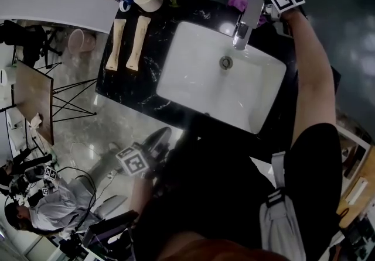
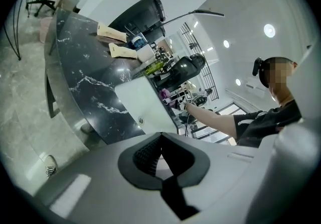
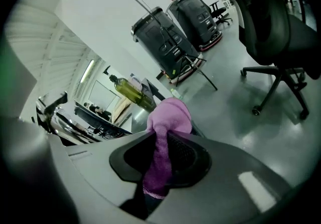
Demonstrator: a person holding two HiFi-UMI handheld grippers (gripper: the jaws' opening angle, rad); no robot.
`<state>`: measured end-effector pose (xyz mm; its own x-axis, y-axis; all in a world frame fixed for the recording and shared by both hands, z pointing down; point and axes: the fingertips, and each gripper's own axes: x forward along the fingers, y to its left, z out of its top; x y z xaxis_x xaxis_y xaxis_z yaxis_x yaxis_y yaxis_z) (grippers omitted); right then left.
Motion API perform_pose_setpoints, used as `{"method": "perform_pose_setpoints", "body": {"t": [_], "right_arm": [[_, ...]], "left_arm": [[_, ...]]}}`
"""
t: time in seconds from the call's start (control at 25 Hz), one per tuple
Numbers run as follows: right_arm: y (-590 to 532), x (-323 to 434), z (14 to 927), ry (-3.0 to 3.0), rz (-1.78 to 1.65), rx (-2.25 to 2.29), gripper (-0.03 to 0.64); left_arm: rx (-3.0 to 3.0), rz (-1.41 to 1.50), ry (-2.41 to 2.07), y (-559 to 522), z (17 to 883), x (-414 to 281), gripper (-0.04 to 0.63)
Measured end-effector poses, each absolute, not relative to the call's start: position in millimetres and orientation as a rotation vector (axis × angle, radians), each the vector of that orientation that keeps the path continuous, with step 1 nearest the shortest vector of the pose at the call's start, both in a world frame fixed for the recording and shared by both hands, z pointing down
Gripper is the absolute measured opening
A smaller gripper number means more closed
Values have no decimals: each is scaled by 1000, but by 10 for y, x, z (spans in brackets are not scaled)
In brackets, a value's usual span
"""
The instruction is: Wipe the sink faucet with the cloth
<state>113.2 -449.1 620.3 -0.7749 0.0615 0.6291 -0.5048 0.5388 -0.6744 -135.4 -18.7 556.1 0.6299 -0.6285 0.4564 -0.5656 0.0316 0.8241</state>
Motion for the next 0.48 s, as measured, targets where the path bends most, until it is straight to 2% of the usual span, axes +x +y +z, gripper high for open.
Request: {"method": "perform_pose_setpoints", "body": {"t": [0.2,0.48], "right_arm": [[-4422,1297,5628,-2398,1320,536,80],[-4040,1360,4566,-2727,1151,616,81]], "left_arm": [[1694,-73,-960,-213,5534,-1439,0],[1824,-96,-818,-334,5297,-1602,0]]}}
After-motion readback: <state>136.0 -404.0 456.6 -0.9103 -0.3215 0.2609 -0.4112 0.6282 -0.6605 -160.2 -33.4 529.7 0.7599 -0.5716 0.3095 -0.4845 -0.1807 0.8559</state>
